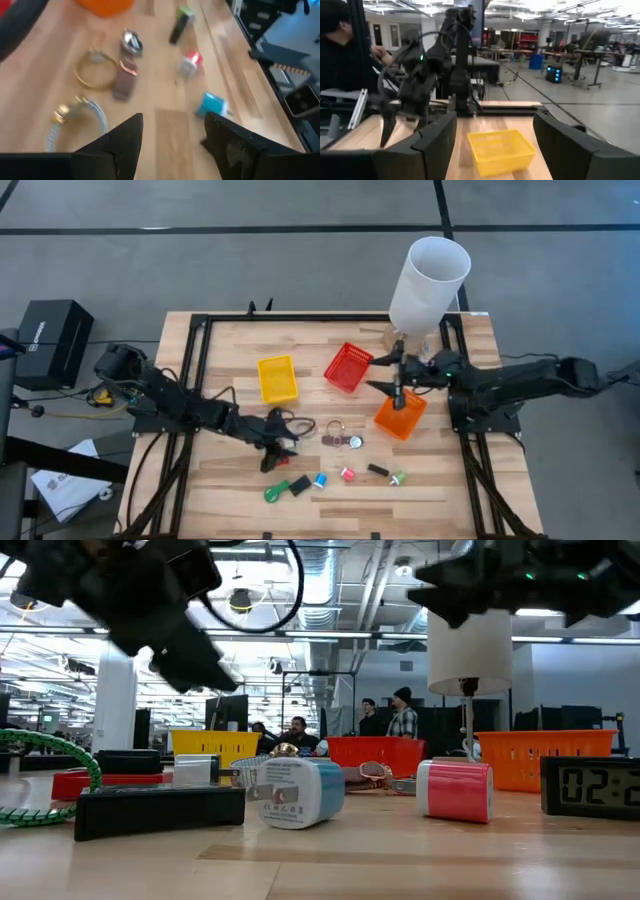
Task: Pick & Place Office items
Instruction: Put the white adapter into the yellow basket
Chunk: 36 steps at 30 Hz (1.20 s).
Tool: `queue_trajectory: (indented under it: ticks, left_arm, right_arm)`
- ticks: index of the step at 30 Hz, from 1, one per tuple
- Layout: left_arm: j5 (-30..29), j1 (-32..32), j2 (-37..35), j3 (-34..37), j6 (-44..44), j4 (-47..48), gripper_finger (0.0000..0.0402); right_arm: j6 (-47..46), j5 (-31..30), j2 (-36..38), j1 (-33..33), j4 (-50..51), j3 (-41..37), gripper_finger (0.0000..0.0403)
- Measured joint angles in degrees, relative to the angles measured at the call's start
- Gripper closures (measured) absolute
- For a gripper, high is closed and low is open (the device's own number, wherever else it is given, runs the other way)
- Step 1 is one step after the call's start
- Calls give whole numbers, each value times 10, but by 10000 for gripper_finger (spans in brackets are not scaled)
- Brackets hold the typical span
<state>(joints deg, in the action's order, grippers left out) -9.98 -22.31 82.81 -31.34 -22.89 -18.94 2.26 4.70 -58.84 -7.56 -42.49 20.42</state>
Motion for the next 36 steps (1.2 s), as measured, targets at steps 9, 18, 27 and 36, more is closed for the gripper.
queue_trajectory:
  ticks: [9, 18, 27, 36]
  left_arm:
    - [-10, 9, 26, -133, -2, 310, 190]
    - [-16, 33, 87, -138, -4, 309, 196]
    - [-8, 38, 120, -136, -5, 308, 202]
    - [-6, 44, 117, -130, -2, 304, 245]
  right_arm:
    - [33, 0, -155, 16, 19, 117, 147]
    - [101, 0, -278, 14, 103, 218, 147]
    - [149, -1, -343, 10, 221, 324, 147]
    - [149, -2, -347, -21, 398, 406, 147]
